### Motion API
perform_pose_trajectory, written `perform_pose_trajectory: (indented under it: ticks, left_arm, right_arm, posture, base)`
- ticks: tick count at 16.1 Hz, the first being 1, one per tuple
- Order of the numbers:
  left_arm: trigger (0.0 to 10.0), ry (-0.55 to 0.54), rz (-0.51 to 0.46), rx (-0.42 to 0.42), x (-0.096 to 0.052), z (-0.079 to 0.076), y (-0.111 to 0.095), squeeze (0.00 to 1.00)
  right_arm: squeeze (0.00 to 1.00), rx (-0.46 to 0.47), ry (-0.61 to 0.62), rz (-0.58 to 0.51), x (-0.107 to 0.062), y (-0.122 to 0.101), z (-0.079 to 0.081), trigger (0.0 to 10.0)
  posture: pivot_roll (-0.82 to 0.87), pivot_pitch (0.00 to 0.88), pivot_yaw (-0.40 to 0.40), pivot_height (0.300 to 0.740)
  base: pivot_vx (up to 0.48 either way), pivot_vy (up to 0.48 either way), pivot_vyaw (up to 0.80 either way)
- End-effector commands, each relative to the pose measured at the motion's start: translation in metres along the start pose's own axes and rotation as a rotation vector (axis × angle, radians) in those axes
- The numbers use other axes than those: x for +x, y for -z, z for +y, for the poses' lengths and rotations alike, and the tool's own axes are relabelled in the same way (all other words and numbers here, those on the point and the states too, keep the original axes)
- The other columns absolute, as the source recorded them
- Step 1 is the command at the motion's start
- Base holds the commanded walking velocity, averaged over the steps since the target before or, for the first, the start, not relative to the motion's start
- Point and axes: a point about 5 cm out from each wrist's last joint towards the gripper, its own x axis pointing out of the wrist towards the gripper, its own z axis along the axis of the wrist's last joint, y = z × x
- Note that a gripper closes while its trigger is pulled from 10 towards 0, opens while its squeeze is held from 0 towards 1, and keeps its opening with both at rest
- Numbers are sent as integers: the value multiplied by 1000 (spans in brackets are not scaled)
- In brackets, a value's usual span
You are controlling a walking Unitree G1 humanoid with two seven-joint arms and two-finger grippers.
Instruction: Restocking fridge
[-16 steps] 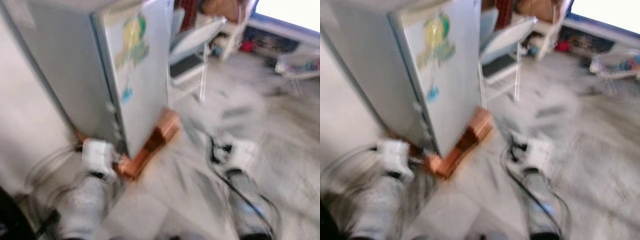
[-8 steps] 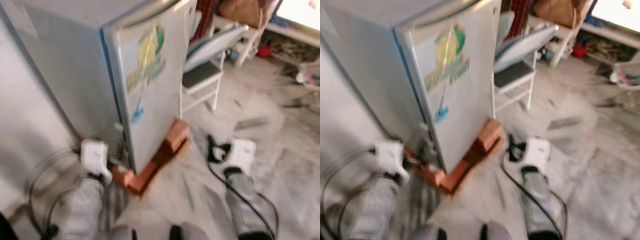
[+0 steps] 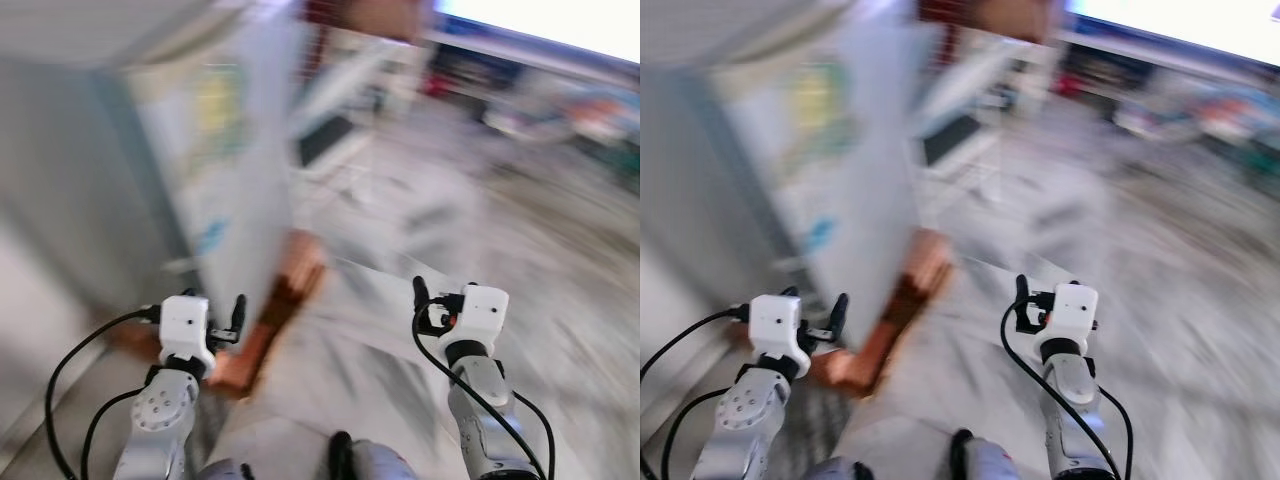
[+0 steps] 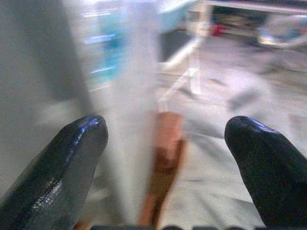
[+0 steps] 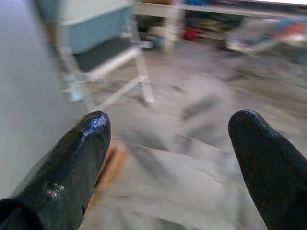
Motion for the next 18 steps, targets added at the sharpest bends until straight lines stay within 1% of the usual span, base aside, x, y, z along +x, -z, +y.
perform_pose_trajectory:
  ticks: [1, 4, 6, 9, 12, 13, 14, 15, 16, 18]
  left_arm:
    - [10000, -2, -1, -2, 0, 0, -2, 0]
    - [10000, -24, 21, 7, -6, 6, 2, 0]
    - [10000, -41, 31, 7, -8, 11, 3, 0]
    - [10000, -45, 39, -2, -9, 10, 4, 0]
    - [10000, -13, 59, -10, -12, 7, 7, 0]
    - [10000, 19, 68, 9, -17, 8, 9, 0]
    - [10000, 26, 74, 19, -21, 11, 11, 0]
    - [10000, 6, 80, 24, -23, 16, 13, 0]
    - [10000, -37, 84, 20, -25, 23, 13, 0]
    - [10000, -85, 100, -4, -24, 29, 16, 0]
  right_arm:
    - [0, -8, 7, 7, -1, 0, -3, 10000]
    - [0, -9, 9, 10, -2, 0, -6, 10000]
    - [0, -6, 3, 16, -2, 1, -5, 10000]
    - [0, -4, -16, 25, -2, 2, -2, 10000]
    - [0, -7, -22, 33, 0, 2, -3, 10000]
    - [0, 0, -25, 57, 0, 4, -4, 10000]
    - [0, 3, -29, 78, -2, 8, -5, 10000]
    - [0, 0, -29, 85, -3, 10, -6, 10000]
    - [0, -1, -26, 94, -5, 12, -9, 10000]
    - [0, -2, -31, 105, -7, 14, -10, 10000]
  posture:
    - [103, 108, -65, 740]
    - [104, 112, -66, 740]
    - [107, 114, -67, 740]
    - [107, 116, -72, 740]
    - [104, 117, -75, 740]
    - [104, 117, -76, 740]
    - [106, 117, -77, 740]
    - [107, 118, -78, 740]
    - [110, 120, -80, 740]
    - [111, 120, -81, 740]
  base:
    - [0, 0, -800]
    - [0, 0, -700]
    - [0, 0, 0]
    - [0, 0, 0]
    - [0, 0, 0]
    - [0, 0, 0]
    - [0, 0, 0]
    - [0, 0, 0]
    - [0, 0, 0]
    - [0, 135, 0]
